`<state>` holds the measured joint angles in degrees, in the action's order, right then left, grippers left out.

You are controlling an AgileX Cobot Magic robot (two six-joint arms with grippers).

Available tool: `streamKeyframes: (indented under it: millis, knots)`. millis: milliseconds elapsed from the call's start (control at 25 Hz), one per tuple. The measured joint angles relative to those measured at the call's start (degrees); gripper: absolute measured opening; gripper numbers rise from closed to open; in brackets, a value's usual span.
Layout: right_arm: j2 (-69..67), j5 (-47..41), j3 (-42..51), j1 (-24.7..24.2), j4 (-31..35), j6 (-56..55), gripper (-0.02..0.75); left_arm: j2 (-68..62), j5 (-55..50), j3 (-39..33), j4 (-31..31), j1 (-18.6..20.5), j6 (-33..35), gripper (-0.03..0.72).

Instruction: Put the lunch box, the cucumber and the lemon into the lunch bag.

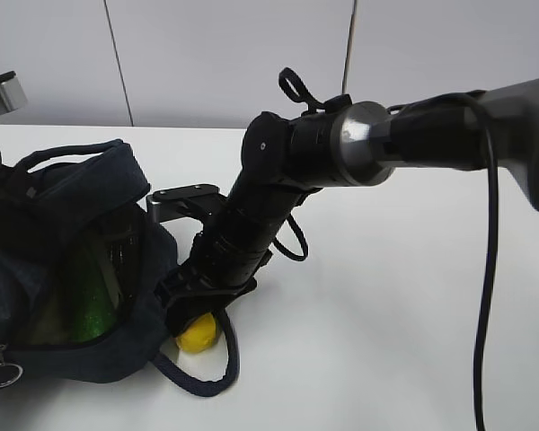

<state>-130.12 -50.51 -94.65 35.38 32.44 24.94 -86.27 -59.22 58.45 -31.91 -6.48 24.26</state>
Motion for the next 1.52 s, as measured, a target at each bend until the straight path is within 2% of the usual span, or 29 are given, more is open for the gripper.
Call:
streamKeyframes:
  millis: [240, 600, 960, 1520]
  knots:
    - [0.0, -0.03, 0.0, 0.08, -0.26, -0.28, 0.406, 0.0, 0.0, 0.0, 0.0, 0.0, 0.0, -0.008]
    - [0.0, -2.16, -0.59, 0.12, -5.83, -2.9, 0.401, 0.0, 0.0, 0.0, 0.0, 0.0, 0.0, -0.008]
    - [0.19, -3.9, -0.68, 0.12, -7.17, -3.11, 0.4, 0.0, -0.13, 0.0, -0.42, 0.0, 0.0, -0.008]
    - [0.22, -9.47, -0.57, 0.12, -9.33, -2.19, 0.44, 0.0, -0.26, 0.0, -0.64, 0.0, 0.0, -0.008]
